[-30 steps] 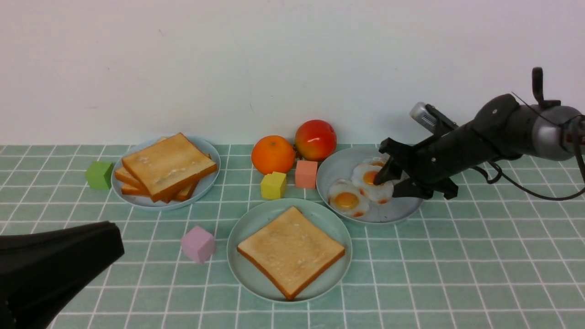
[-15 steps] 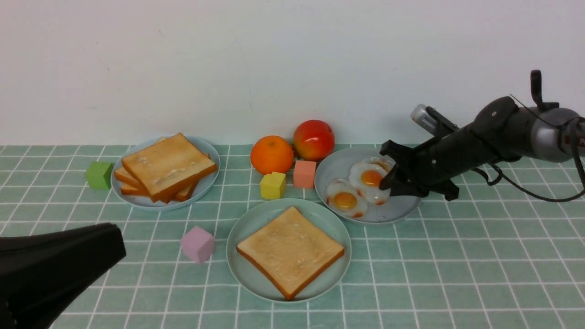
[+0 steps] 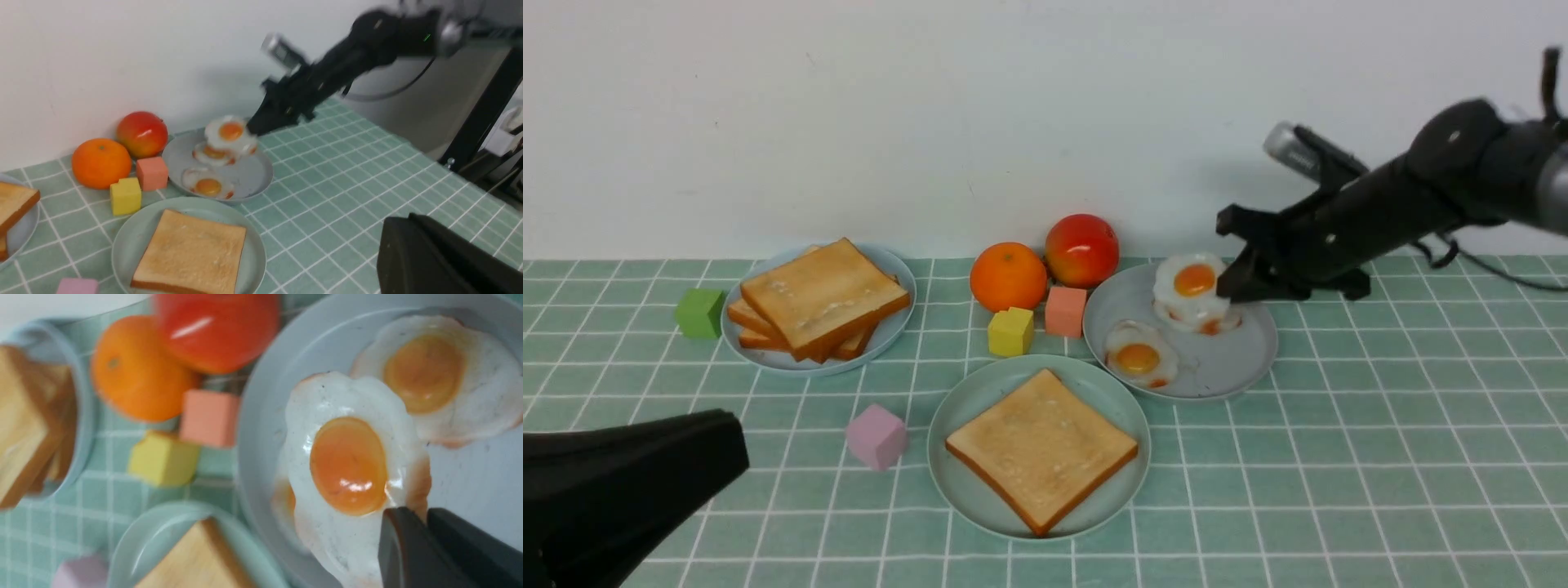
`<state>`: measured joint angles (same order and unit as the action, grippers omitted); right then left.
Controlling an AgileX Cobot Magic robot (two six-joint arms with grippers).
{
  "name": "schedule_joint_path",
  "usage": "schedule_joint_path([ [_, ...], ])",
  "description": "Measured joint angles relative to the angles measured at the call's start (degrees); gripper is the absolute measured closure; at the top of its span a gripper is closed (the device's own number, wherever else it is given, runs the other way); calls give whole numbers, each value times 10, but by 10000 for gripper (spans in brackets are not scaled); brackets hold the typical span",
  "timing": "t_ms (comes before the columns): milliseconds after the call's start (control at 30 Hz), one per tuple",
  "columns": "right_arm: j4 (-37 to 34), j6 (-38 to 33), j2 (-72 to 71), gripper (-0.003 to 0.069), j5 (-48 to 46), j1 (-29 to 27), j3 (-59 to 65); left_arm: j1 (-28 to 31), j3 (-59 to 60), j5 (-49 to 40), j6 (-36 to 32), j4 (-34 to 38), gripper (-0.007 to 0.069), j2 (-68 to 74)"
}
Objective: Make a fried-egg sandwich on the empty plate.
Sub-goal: Use the right arm to place the fried egg on the slice of bread in the middle
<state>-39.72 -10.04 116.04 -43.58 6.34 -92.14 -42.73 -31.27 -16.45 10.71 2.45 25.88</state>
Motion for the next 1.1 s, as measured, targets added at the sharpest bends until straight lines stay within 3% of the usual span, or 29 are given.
schedule_joint_path([
  [133,11,-2,-40,601,-45,3,8,0,0,-17,0,-21,637,0],
  [267,8,-22,-92,601,-100,63,56,0,0,-45,0,-51,634,0],
  [567,-39,-29,-56,603,-30,190,110,0,0,-51,0,-60,630,0],
  [900,-61,-22,0,603,32,194,113,0,0,-67,0,-60,627,0],
  [1100,-27,-4,5,573,50,194,113,0,0,-73,0,-60,627,0],
])
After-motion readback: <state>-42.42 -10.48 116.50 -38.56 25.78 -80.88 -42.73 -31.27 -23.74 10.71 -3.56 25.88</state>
